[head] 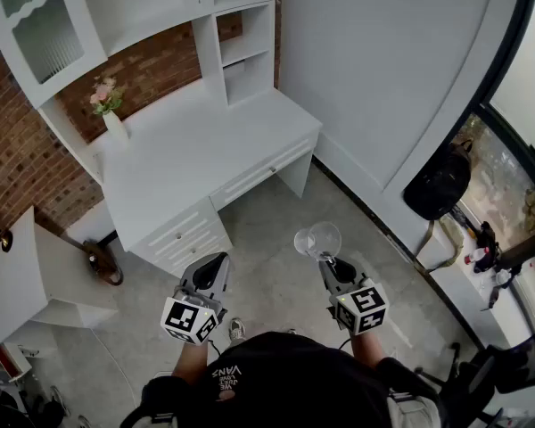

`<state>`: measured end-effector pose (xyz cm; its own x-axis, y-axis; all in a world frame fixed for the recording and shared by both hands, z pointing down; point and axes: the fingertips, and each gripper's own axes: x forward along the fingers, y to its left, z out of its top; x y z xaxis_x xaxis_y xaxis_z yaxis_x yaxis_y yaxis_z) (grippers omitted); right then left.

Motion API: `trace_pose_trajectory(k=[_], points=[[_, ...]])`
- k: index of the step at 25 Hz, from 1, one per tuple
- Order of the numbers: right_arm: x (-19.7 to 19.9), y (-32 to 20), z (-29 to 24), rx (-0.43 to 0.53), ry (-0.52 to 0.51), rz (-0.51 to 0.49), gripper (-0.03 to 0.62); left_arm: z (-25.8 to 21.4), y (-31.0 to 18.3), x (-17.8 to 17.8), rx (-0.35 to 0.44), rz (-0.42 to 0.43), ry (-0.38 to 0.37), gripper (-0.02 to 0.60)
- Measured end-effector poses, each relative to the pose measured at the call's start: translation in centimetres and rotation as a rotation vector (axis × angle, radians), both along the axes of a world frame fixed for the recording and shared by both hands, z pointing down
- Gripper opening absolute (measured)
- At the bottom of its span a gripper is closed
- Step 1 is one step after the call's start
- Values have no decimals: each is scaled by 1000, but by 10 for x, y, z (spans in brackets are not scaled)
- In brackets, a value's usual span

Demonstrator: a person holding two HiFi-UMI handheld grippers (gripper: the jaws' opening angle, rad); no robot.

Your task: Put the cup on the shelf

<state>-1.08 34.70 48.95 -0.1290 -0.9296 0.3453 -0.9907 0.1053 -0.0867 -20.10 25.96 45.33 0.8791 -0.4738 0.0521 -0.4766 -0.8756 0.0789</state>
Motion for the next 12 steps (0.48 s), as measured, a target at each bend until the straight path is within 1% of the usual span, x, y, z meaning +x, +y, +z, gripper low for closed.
trace_pose_trajectory(k=[6,12], points=[[12,1,1,-3,6,-17,26,0,5,18,3,-5,8,8],[30,10,5,-6,-2,-14,26,0,12,32,5,-14,10,7]])
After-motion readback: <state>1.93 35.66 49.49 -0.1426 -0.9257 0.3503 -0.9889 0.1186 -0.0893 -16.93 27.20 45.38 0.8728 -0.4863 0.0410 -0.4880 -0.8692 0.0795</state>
